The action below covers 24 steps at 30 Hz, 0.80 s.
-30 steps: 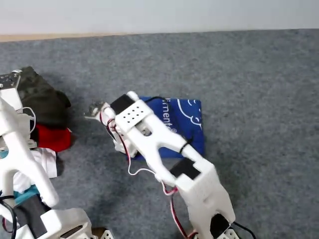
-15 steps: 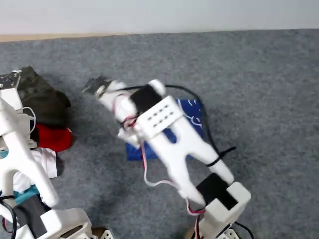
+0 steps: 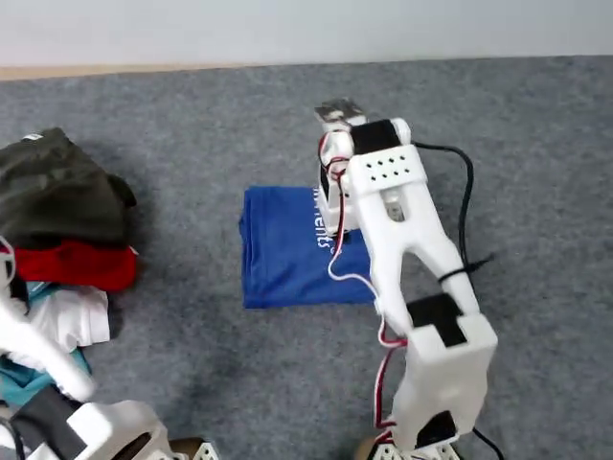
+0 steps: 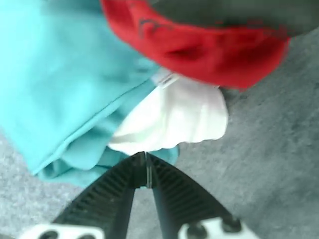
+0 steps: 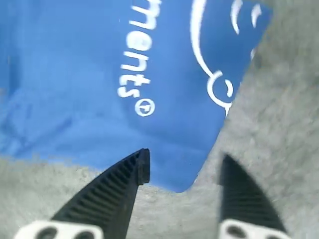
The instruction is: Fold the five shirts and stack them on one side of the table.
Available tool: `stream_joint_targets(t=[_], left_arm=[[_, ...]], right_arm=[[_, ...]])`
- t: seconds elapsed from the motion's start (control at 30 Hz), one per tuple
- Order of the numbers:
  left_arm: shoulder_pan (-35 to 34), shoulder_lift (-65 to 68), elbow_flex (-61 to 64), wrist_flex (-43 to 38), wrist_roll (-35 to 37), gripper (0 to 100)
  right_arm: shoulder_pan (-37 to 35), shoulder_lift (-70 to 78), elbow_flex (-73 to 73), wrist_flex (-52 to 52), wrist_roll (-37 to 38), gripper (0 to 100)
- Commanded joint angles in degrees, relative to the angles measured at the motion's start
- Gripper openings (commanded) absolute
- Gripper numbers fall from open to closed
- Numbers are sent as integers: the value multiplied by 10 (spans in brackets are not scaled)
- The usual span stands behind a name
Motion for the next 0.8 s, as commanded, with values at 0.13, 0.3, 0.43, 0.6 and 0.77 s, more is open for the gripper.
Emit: stream_joint_targets(t=[0.13,0.3,0.43,0.6,0.77], left_arm=[[-18,-26,4,17,-21,7],[-16,-25,3,16,-21,7],[-16,-22,5,16,-23,7],[-16,-25,6,16,-33,7],[-17,-25,6,16,-37,7]], right_arm=[[6,85,-101,-7,-105,297],[12,145,-173,0,-128,297],[25,176,-200,-2,-127,297],[45,212,-211,-6,-102,297],[51,244,-211,-6,-93,297]])
